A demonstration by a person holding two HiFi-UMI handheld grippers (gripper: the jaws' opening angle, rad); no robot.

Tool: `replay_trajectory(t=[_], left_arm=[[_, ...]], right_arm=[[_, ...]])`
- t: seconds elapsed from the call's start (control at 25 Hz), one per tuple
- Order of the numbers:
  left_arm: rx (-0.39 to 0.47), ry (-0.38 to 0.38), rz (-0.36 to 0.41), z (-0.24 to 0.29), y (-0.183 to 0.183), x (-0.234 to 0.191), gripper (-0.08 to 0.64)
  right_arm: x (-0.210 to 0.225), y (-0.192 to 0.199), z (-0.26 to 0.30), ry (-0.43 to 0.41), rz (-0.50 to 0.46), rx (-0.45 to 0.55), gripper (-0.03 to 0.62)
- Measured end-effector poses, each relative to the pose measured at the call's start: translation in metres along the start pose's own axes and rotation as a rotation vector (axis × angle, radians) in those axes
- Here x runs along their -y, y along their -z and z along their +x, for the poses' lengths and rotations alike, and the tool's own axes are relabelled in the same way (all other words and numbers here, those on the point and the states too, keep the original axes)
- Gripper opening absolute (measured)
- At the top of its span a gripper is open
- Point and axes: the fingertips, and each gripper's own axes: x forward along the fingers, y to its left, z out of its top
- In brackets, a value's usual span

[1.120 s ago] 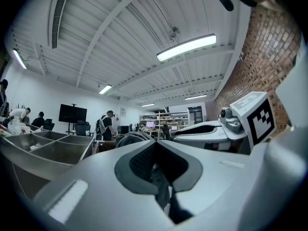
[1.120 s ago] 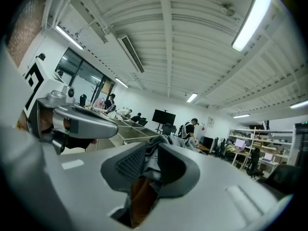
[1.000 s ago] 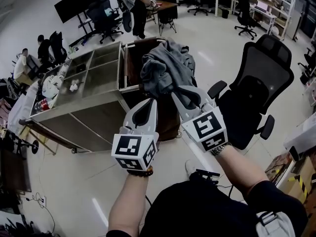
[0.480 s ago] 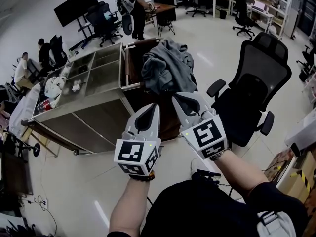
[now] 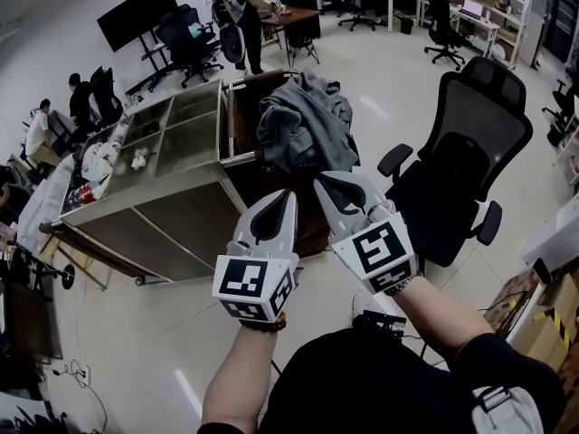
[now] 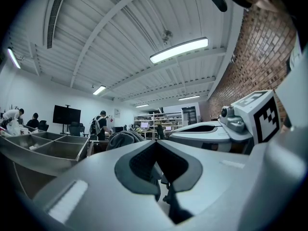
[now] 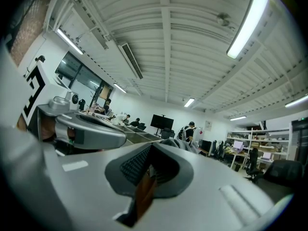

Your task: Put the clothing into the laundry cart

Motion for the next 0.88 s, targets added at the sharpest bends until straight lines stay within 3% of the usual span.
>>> replay_trajectory(t=[0.44, 0.6, 0.88], left_arm=[[0.002, -0.001, 0.011, 0.0027, -0.002, 0.0056, 0.002], [0.001, -0.003, 0.013, 0.0027, -0.0025, 0.0057, 0.002], [0.002, -0.003, 0.015, 0.0031, -0.0011, 0.004, 0.002]], right_arm=[[0.0034, -0.0031, -0.0044, 0.0, -0.006, 0.026, 0.0], [0.002, -0.0032, -0.0071, 0.006, 0.032, 0.002, 0.0], [0.0032, -0.002, -0.0031, 0.001, -0.011, 0.029, 0.0]])
